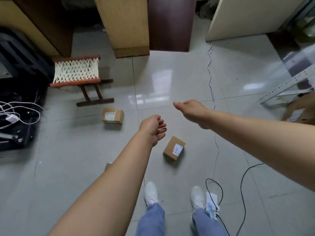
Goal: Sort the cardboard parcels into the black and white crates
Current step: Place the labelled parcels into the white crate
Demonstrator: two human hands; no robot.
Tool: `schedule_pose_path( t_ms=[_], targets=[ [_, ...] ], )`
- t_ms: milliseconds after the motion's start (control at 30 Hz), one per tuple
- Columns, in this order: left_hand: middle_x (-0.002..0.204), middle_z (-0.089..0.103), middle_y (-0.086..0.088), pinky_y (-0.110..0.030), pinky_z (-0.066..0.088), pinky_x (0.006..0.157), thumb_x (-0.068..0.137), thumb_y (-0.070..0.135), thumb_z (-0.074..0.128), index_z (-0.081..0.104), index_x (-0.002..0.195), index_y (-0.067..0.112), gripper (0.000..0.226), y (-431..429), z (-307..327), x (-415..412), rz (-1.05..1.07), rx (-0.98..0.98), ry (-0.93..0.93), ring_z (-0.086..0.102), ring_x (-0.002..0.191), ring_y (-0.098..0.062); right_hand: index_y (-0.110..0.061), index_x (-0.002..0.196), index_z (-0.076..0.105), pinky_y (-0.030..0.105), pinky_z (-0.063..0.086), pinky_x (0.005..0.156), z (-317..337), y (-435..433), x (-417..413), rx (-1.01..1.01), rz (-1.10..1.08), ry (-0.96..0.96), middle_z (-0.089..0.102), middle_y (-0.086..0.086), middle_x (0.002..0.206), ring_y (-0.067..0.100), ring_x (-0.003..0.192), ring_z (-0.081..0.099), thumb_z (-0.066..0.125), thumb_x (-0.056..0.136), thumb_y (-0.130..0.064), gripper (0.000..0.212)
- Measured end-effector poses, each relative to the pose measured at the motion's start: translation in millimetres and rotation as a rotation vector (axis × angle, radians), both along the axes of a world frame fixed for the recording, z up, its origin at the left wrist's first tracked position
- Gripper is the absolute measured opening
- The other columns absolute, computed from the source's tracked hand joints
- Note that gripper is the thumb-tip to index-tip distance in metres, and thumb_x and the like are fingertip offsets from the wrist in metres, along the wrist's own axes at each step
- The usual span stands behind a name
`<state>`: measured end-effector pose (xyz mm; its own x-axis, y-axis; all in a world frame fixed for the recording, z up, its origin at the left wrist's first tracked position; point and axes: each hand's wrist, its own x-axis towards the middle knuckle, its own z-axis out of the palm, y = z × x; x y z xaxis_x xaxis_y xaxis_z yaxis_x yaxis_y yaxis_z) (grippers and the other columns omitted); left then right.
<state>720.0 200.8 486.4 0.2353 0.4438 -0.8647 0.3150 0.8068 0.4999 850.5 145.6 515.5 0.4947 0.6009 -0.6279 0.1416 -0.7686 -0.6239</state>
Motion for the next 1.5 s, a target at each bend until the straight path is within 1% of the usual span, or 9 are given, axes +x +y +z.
schedule_pose_path(
  t_ms=[133,300,433,700,800,933,1067,1300,1500],
  targets=[
    [0.076,0.056,-0.007,-0.030,0.046,0.067,0.096,0.023,0.044,0.054,0.080,0.009,0.023,-13,-86,14,0.069,-0.068,0.056,0.055,0.076,-0.025,-0.016,0.062,0.032,0.030,0.024,0.058,-81,-2,25,-0.057,0.139,-0.027,0.027,0.004,0.064,0.018,0.060,0.029,0.047,0.094,-0.042,0.044],
    [0.075,0.053,-0.006,-0.028,0.044,0.062,0.094,0.021,0.045,0.052,0.078,0.010,0.021,-39,-204,18,0.143,-0.163,0.139,0.051,0.071,-0.023,-0.010,0.064,0.041,0.031,0.031,0.057,-203,-26,49,-0.162,0.178,-0.016,0.038,0.011,0.066,0.024,0.060,0.038,0.047,0.094,-0.043,0.046],
    [0.075,0.053,-0.005,-0.034,0.043,0.070,0.095,0.023,0.047,0.054,0.093,0.009,0.016,-53,-289,22,0.157,-0.194,0.210,0.053,0.078,-0.025,0.014,0.118,0.051,0.048,0.042,0.097,-296,-39,62,-0.224,0.168,0.005,0.054,0.029,0.124,0.041,0.114,0.052,0.046,0.095,-0.044,0.063],
    [0.072,0.041,-0.003,-0.032,0.041,0.068,0.096,0.023,0.046,0.044,0.069,0.017,0.027,-70,-427,34,0.181,-0.254,0.259,0.043,0.072,-0.023,0.001,0.129,0.050,0.037,0.039,0.099,-455,-35,65,-0.235,0.172,0.038,0.051,0.015,0.135,0.030,0.123,0.048,0.042,0.095,-0.048,0.060],
    [0.082,0.048,-0.002,-0.038,0.043,0.093,0.096,0.028,0.047,0.053,0.093,0.016,0.014,-77,-468,37,0.188,-0.298,0.258,0.052,0.093,-0.026,0.001,0.135,0.042,0.036,0.037,0.096,-504,-38,65,-0.267,0.155,0.060,0.047,0.015,0.137,0.030,0.125,0.046,0.041,0.094,-0.051,0.067],
    [0.112,0.054,-0.006,-0.041,0.039,0.100,0.097,0.036,0.046,0.052,0.127,0.016,0.036,-81,-505,38,0.180,-0.334,0.195,0.051,0.121,-0.027,0.000,0.132,0.044,0.030,0.034,0.085,-543,-47,66,-0.299,0.137,0.079,0.049,0.008,0.122,0.022,0.105,0.046,0.039,0.095,-0.051,0.063],
    [0.108,0.054,-0.002,-0.041,0.038,0.101,0.096,0.039,0.048,0.053,0.127,0.015,0.039,-72,-499,41,0.242,-0.307,0.151,0.051,0.120,-0.025,-0.002,0.123,0.049,0.031,0.035,0.084,-541,-46,67,-0.291,0.095,0.107,0.050,0.008,0.115,0.023,0.100,0.047,0.039,0.094,-0.052,0.059],
    [0.079,0.062,0.005,-0.016,0.039,0.031,0.095,0.034,0.050,0.063,0.094,0.020,0.019,-10,-371,34,0.397,-0.081,0.160,0.058,0.057,-0.010,-0.019,0.073,0.036,0.031,0.033,0.073,-421,6,56,-0.247,0.066,0.041,0.033,0.006,0.105,0.025,0.083,0.039,0.037,0.092,-0.057,0.042],
    [0.086,0.067,-0.001,-0.025,0.050,0.049,0.093,0.035,0.054,0.064,0.109,0.015,0.028,53,-192,13,0.462,0.102,0.058,0.064,0.055,-0.014,-0.001,0.124,0.048,0.028,0.036,0.066,-236,70,47,-0.011,-0.066,0.020,0.050,0.007,0.110,0.024,0.095,0.049,0.046,0.092,-0.048,0.057]
  ],
)
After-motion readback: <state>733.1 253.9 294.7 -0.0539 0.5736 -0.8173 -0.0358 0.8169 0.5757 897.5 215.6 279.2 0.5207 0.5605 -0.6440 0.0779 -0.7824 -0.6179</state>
